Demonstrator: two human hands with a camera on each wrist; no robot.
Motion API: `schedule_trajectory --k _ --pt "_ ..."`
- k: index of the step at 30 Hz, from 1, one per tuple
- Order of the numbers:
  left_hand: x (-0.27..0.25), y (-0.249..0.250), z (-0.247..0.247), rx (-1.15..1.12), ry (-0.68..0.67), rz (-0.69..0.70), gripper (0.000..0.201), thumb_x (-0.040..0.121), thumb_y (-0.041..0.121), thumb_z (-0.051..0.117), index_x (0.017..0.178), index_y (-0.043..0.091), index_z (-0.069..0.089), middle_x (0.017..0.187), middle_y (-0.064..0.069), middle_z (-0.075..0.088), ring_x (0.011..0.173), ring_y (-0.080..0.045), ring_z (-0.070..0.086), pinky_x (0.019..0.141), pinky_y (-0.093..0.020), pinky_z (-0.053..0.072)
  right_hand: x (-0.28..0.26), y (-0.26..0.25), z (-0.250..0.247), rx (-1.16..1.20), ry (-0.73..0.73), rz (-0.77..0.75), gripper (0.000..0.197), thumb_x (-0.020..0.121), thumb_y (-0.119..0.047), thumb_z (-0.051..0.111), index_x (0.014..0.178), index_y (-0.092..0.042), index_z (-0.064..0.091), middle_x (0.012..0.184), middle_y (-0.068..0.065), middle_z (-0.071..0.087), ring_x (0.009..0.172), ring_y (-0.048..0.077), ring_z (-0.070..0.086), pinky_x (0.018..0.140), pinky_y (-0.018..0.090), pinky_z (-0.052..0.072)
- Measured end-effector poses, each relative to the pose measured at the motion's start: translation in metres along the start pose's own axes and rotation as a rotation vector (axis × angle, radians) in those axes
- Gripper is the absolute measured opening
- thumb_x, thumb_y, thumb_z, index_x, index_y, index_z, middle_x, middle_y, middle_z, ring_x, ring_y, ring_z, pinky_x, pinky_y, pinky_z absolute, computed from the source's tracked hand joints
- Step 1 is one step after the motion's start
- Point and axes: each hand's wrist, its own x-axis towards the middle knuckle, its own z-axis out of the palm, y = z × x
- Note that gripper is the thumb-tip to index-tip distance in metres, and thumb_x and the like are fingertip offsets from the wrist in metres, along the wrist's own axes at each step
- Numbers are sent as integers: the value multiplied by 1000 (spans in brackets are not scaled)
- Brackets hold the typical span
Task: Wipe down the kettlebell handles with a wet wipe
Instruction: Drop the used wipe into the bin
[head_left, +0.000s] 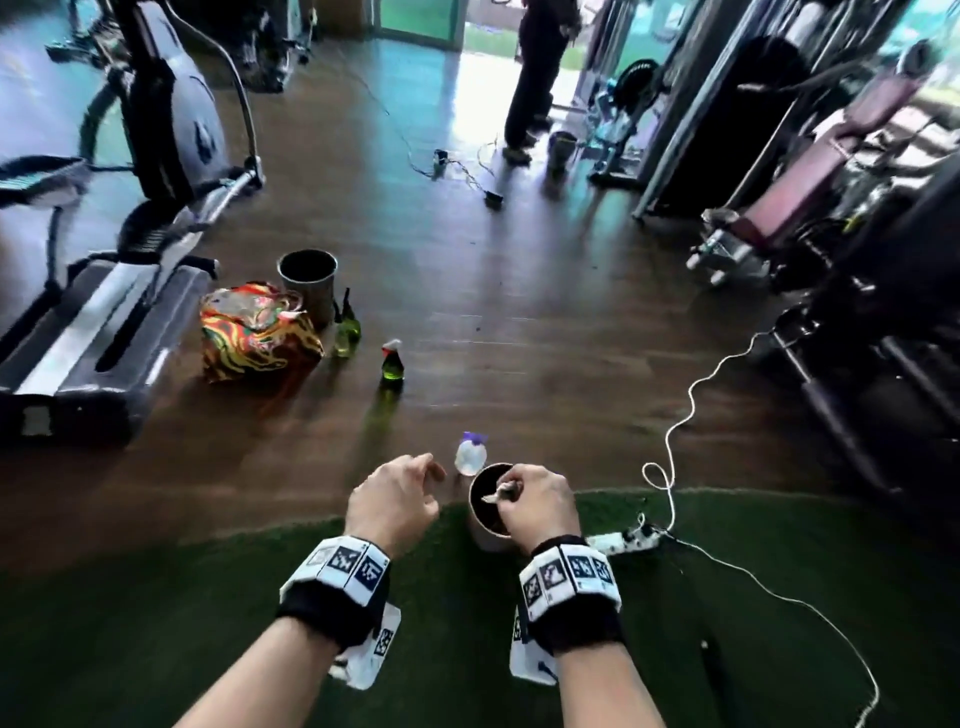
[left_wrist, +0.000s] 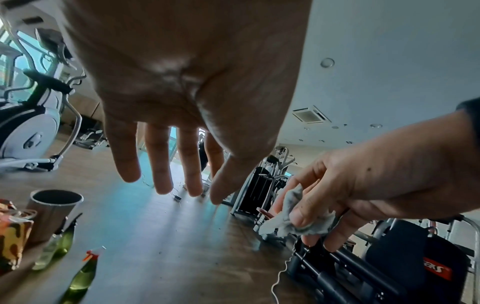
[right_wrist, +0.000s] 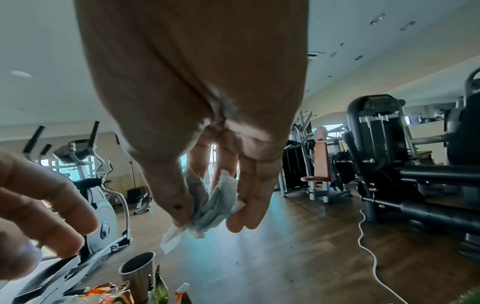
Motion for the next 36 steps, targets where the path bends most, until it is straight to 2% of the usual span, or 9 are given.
schedule_trajectory --k 6,10,14,20,23,28,36 --pt "56 83 63 13 -75 -29 30 84 28 62 113 38 64 114 12 66 108 -16 65 88 -35 55 63 96 -36 20 -69 110 19 87 -20 60 99 -25 75 106 5 74 103 26 69 87 30 56" --pt "93 103 92 14 -115 -65 27 86 29 62 112 38 64 114 12 66 108 -16 65 89 -35 54 106 128 -41 25 -85 140 21 87 -19 59 100 -25 75 103 5 75 101 27 70 86 30 57" --pt "136 101 120 11 -156 -120 27 85 31 61 110 39 64 113 15 66 108 -14 65 86 -33 53 154 144 -24 52 -127 173 20 88 -18 59 98 -24 75 103 8 74 100 28 70 84 30 56" --pt "224 70 185 9 -262 -205 31 85 23 59 112 37 64 114 8 65 111 -18 63 90 -36 54 241 166 42 40 -215 221 23 86 -10 59 98 -22 74 110 6 70 105 25 67 88 27 52" --pt "279 43 234 6 -300 -226 29 86 23 59 112 35 64 113 4 65 109 -20 63 86 -33 51 296 185 93 36 -229 263 23 87 -10 58 98 -21 75 111 7 68 104 27 66 88 29 53" --pt "359 -2 316 29 -409 -253 34 85 19 58 116 33 62 113 2 62 112 -23 62 86 -33 48 370 220 177 24 -275 361 25 86 -10 57 97 -22 76 111 8 68 105 30 65 91 32 52" --pt "415 -54 403 68 -572 -321 37 84 17 58 115 36 62 123 5 64 114 -23 63 92 -36 50 421 269 275 2 -413 453 24 86 -8 58 96 -21 75 110 7 70 103 28 66 91 31 52"
